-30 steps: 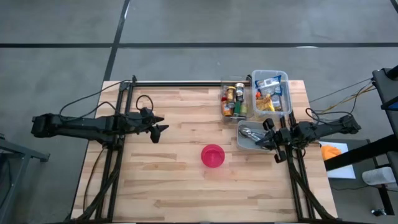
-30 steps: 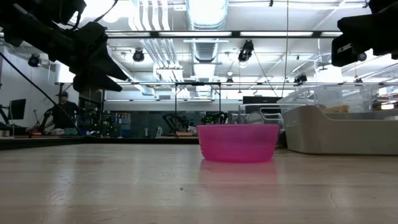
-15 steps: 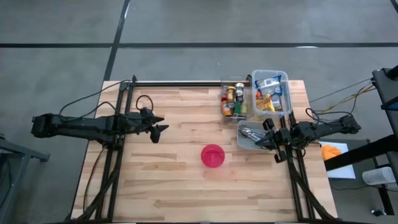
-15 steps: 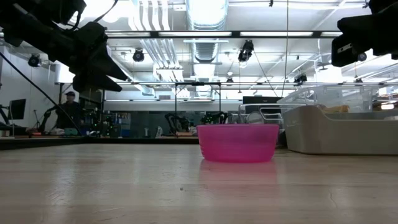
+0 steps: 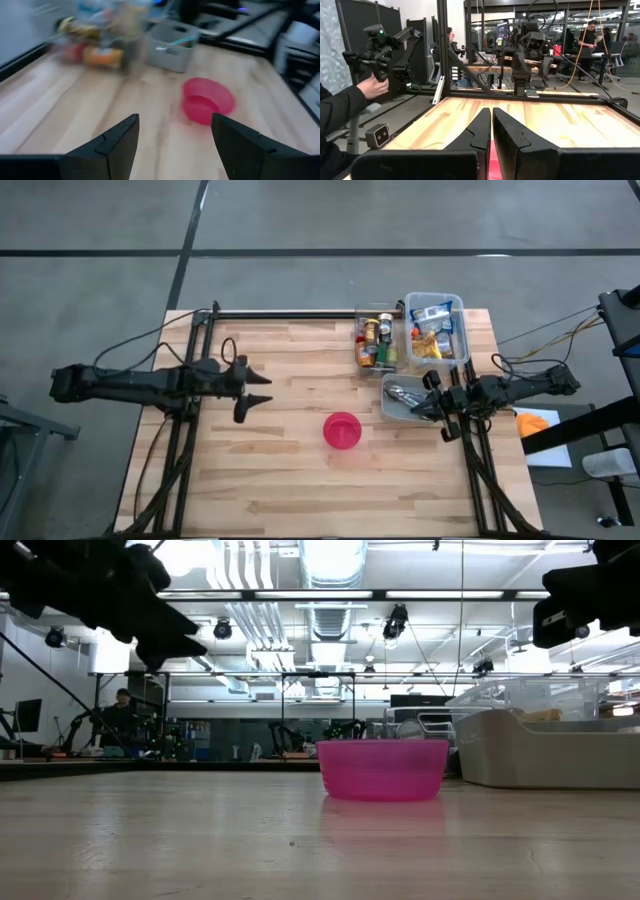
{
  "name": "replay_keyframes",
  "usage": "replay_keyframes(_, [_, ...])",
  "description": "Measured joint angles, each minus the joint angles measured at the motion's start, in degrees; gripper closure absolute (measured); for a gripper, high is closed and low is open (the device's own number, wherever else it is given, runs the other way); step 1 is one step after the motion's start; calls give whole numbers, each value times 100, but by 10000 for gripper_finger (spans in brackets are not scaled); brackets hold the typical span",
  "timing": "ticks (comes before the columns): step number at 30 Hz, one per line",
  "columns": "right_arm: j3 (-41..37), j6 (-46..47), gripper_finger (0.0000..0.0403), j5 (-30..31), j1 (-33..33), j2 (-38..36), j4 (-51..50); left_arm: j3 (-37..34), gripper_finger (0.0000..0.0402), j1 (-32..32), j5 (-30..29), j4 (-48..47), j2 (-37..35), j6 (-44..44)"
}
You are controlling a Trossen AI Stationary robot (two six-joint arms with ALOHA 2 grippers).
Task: Pick & Place Food Item
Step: Return to home position
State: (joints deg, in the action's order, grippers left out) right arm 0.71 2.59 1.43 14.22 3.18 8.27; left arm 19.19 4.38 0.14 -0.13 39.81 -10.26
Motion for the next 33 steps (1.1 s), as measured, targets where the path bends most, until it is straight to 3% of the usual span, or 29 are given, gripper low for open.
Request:
replay_keyframes(3, [0, 0, 387, 0, 2, 0, 2, -310, 153, 0, 308, 331, -182, 392])
replay_keyframes(10, [0, 0, 387, 0, 0, -2, 0, -1166, 153, 9, 241, 869, -1168, 303])
replay_keyframes(23, [0, 0, 387, 0, 0, -2, -4, -1893, 153, 7, 185, 121, -3658, 450])
replay_keyframes(33, [0, -2, 387, 7, 2, 2, -78, -1891, 153, 7, 138, 105, -3694, 450])
